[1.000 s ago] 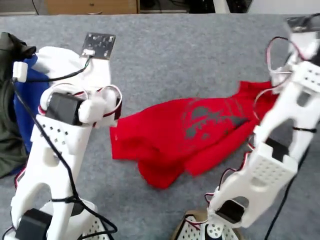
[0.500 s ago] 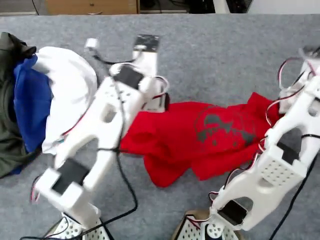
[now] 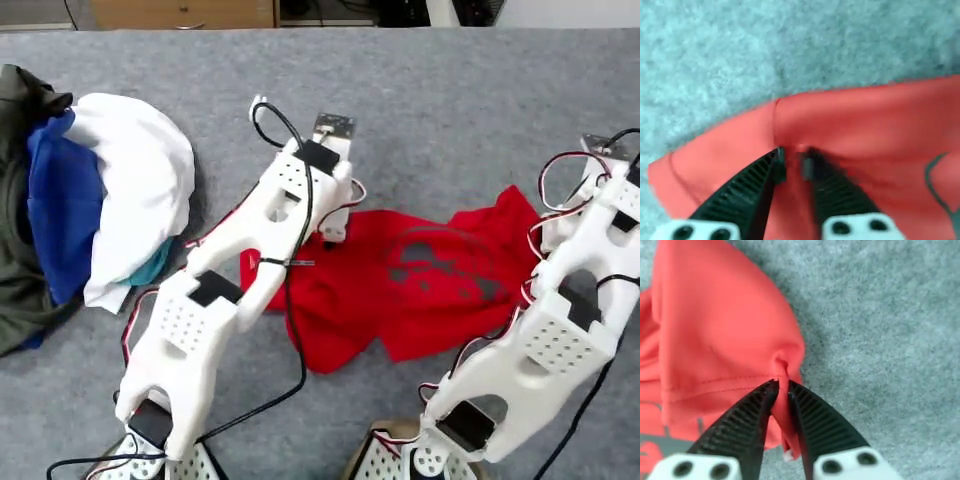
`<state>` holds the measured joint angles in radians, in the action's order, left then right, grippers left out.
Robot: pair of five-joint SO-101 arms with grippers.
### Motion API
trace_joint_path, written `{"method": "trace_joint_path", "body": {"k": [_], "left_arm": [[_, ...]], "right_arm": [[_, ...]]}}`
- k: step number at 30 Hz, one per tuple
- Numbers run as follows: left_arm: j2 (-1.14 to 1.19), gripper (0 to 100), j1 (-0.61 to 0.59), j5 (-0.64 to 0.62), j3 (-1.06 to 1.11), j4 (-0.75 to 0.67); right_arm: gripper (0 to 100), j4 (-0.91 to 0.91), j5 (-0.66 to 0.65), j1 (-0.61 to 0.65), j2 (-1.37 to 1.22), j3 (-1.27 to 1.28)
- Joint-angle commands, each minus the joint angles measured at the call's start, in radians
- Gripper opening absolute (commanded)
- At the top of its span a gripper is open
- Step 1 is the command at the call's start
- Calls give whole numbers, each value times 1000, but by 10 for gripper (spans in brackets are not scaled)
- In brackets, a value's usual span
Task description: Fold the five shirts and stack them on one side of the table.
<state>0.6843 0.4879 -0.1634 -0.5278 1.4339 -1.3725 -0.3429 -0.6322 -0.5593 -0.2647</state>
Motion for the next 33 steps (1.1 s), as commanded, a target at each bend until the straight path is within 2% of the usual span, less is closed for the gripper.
{"method": "trace_joint_path", "body": {"k": [1, 4, 11, 14, 19, 22, 30, 33], "left_arm": [[-8, 16, -3, -2, -86, 15], [-30, 19, -17, -3, -160, 51], [-136, 19, -18, 11, -574, 313], [-193, 19, -14, 31, -666, 327], [-387, 19, -29, 35, -684, 327], [-467, 19, -31, 35, -621, 327], [-636, 24, -28, 72, -143, 327], [-745, 24, -14, 104, 25, 325]], "right_arm": [[3, 9, 0, -13, 21, 1], [3, 0, 0, -12, 64, -1], [4, -107, -2, 30, 285, -108], [4, -163, -2, 47, 398, -206], [5, -203, -2, 82, 567, -334], [5, -204, -2, 104, 641, -352], [5, -221, -5, 119, 760, -321], [5, -222, -72, 127, 808, -315]]}}
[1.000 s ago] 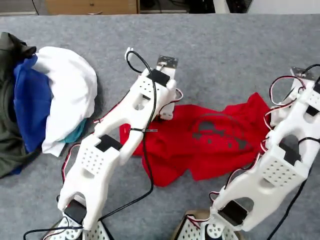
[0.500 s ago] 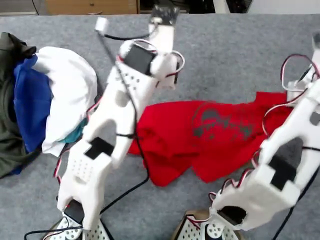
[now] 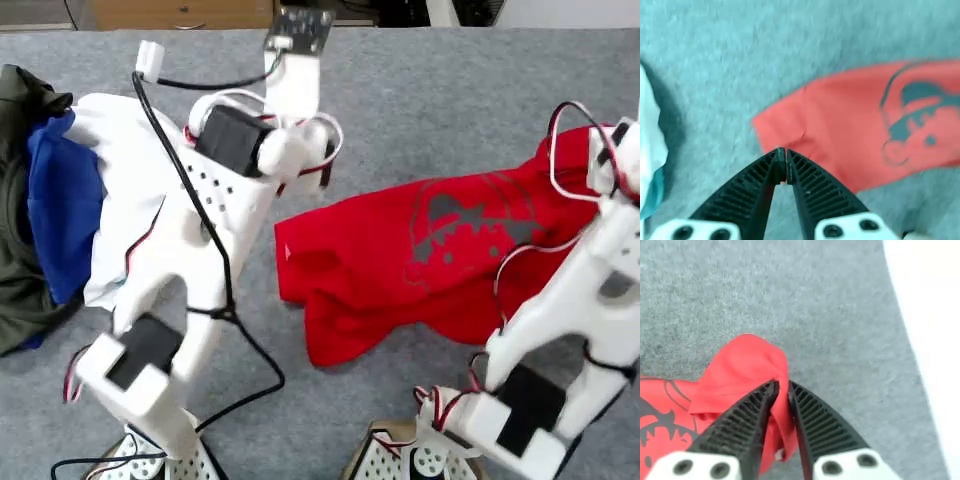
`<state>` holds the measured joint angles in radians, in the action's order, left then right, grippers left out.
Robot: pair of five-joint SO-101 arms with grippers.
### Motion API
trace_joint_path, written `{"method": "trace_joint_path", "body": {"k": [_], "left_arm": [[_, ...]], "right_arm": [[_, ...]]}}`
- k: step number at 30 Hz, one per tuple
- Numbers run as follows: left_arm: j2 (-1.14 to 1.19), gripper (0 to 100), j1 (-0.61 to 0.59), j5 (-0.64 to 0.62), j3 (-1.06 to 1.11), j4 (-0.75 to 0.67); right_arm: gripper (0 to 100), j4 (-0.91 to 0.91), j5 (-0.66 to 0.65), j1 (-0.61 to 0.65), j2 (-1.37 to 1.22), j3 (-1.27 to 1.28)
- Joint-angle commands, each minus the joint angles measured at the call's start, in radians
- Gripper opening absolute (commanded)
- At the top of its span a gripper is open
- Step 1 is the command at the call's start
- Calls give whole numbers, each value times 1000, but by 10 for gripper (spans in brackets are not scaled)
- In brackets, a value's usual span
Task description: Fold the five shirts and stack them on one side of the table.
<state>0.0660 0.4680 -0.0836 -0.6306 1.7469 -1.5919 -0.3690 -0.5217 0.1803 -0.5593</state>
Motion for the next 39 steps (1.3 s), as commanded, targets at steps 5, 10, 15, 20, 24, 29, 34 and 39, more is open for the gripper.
{"method": "trace_joint_path", "body": {"k": [5, 10, 15, 20, 24, 29, 34, 39], "left_arm": [[-240, 27, 63, 29, 410, 11], [-251, 84, 149, 69, 620, 11], [-245, 109, 195, 68, 683, -58], [-243, 153, 259, 75, 845, -216], [-251, 185, 341, 69, 1043, -381], [-245, 182, 354, 69, 1155, -466], [-245, 186, 265, 68, 1223, -560], [-252, 191, 258, -15, 1204, -569]], "right_arm": [[5, -3, -123, 2, 77, 82], [3, 54, -180, -81, 84, 302], [3, 213, -230, -188, 84, 521], [4, 365, -276, -231, 84, 716], [5, 434, -281, -231, 84, 809], [5, 457, -279, -231, 77, 843], [5, 459, -281, -225, 77, 843], [5, 459, -281, -223, 76, 843]]}}
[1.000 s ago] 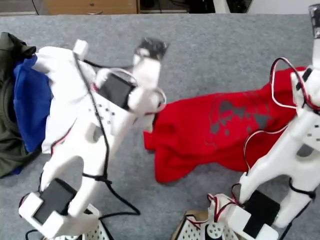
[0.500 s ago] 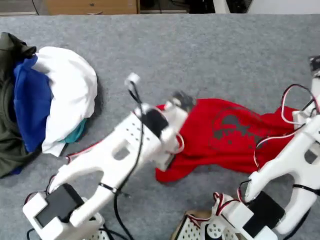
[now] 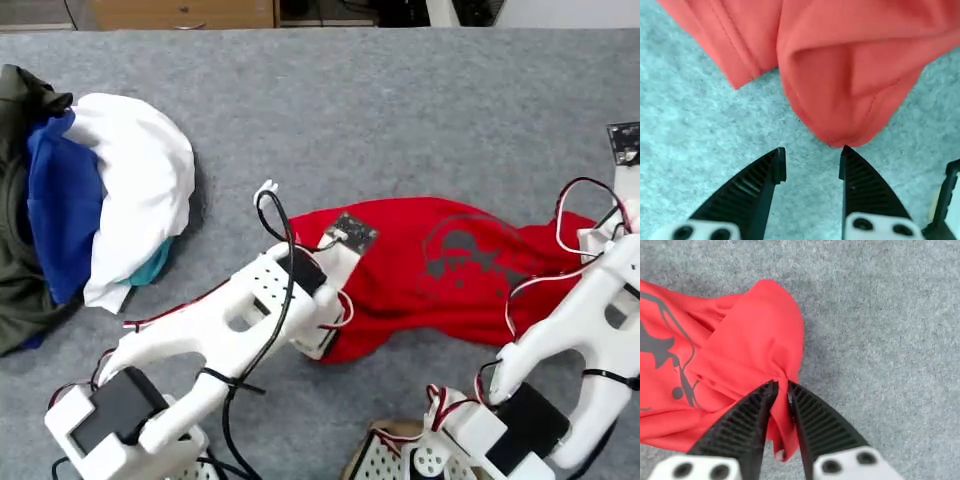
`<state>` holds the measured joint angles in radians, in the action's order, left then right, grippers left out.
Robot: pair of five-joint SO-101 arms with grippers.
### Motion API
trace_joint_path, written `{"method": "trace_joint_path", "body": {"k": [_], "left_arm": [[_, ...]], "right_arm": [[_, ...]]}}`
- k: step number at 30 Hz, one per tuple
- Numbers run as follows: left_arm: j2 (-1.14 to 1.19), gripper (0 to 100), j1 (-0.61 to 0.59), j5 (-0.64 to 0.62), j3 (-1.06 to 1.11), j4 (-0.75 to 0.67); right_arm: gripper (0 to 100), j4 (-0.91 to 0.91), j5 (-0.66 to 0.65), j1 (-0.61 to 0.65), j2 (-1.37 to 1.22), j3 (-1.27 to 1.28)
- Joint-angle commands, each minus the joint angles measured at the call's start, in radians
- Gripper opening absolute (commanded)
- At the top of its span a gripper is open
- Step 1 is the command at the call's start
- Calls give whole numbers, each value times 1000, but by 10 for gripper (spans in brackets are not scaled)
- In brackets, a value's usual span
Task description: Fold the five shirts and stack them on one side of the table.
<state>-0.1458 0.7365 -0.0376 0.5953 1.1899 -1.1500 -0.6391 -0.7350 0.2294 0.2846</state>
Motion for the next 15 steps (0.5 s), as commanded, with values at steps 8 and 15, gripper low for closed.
{"method": "trace_joint_path", "body": {"k": [8, 15], "left_arm": [[-30, 306, -5, -292, -6, -14], [-30, 303, 0, -298, 72, -112]], "right_arm": [[5, 17, -11, -8, 27, -1], [5, 17, -6, -8, 27, -1]]}}
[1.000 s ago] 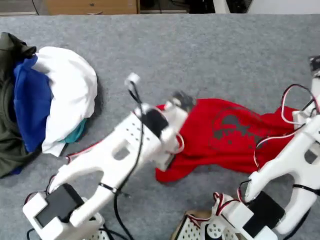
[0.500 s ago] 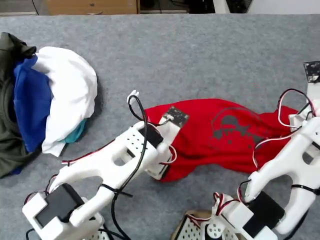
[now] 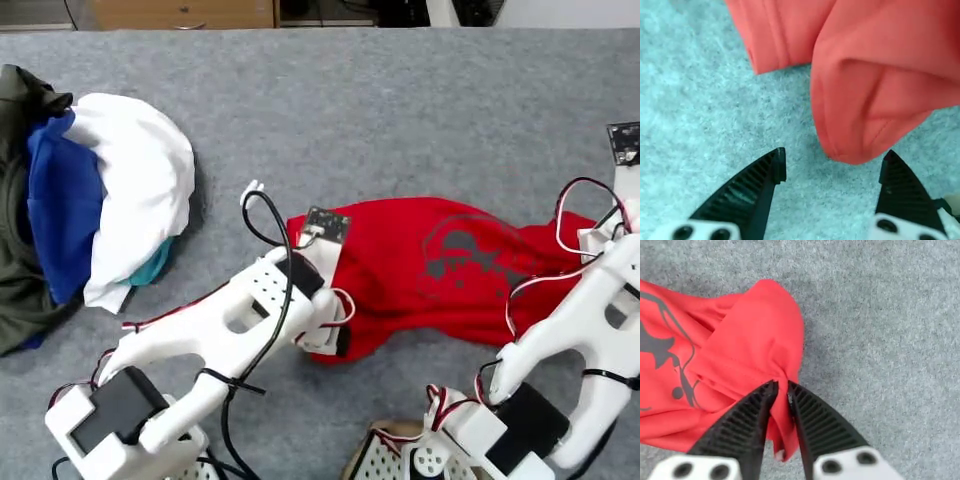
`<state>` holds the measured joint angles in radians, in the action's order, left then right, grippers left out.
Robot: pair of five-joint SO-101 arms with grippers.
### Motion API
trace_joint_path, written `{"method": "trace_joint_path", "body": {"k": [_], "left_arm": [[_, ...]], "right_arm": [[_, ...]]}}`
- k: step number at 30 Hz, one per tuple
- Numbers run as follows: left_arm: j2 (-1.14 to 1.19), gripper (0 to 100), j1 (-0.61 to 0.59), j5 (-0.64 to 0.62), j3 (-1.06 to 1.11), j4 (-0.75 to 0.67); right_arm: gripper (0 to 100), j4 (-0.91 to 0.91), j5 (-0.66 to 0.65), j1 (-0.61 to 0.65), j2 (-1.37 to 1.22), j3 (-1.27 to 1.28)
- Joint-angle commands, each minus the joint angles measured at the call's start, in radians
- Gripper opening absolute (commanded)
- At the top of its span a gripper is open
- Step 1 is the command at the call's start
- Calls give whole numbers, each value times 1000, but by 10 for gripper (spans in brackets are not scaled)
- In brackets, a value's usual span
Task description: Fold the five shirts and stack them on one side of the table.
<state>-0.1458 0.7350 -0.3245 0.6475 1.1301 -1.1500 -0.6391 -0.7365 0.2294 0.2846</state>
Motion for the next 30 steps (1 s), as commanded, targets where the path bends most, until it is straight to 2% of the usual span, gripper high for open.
{"method": "trace_joint_path", "body": {"k": [1, 7, 9, 15, 30], "left_arm": [[-30, 303, 2, -17, 38, -75], [-30, 302, 0, -98, 129, -222], [-30, 272, 2, -110, 137, -245], [-30, 157, 2, -103, 137, -245], [-33, 140, -2, -84, 140, -238]], "right_arm": [[5, 17, -6, -7, 27, -1], [5, 17, -5, -8, 27, -1], [5, 17, -5, -8, 27, -1], [5, 17, -5, -8, 27, -1], [5, 15, -5, -10, 27, 1]]}}
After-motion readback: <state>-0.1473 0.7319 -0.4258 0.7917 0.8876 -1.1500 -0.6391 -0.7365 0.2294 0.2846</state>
